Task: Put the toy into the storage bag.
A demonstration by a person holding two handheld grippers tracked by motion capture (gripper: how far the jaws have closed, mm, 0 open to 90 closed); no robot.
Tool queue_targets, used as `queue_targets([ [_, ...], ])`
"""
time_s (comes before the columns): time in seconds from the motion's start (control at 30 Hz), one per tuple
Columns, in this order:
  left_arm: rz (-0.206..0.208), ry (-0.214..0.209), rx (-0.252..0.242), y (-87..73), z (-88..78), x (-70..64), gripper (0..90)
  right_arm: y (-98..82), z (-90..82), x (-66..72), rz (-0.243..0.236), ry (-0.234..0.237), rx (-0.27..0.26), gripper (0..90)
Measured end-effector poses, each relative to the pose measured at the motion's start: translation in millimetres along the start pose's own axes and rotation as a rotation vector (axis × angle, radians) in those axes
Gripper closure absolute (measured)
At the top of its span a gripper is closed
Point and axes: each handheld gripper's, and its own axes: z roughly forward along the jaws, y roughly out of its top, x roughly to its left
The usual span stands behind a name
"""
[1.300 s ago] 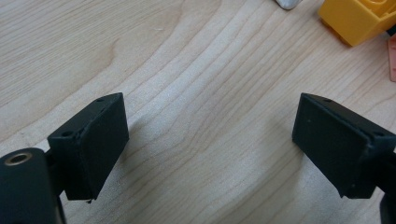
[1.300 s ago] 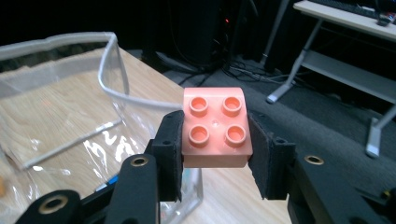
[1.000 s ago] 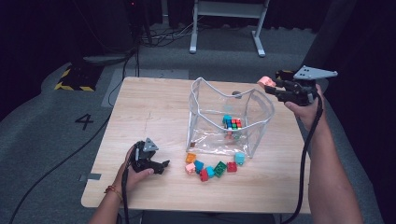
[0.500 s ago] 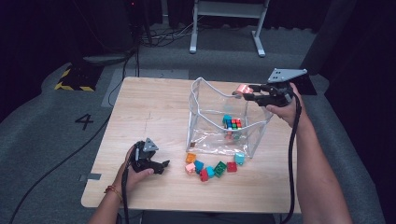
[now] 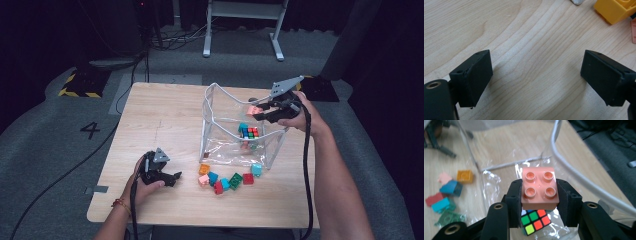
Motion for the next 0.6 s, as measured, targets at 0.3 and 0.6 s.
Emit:
queue_targets([
  [0.3, 0.0, -0.001, 0.0, 0.0, 0.0, 0.0, 10.7, -5.9, 6.7, -7.9, -0.006, -0.036, 0.184, 59.0],
  [0.6, 0.001, 0.0, 0.002, 0.3, -0.4, 0.1, 10.7, -17.0, 8.4, -19.7, 0.017, -0.05, 0.302, 59.1],
])
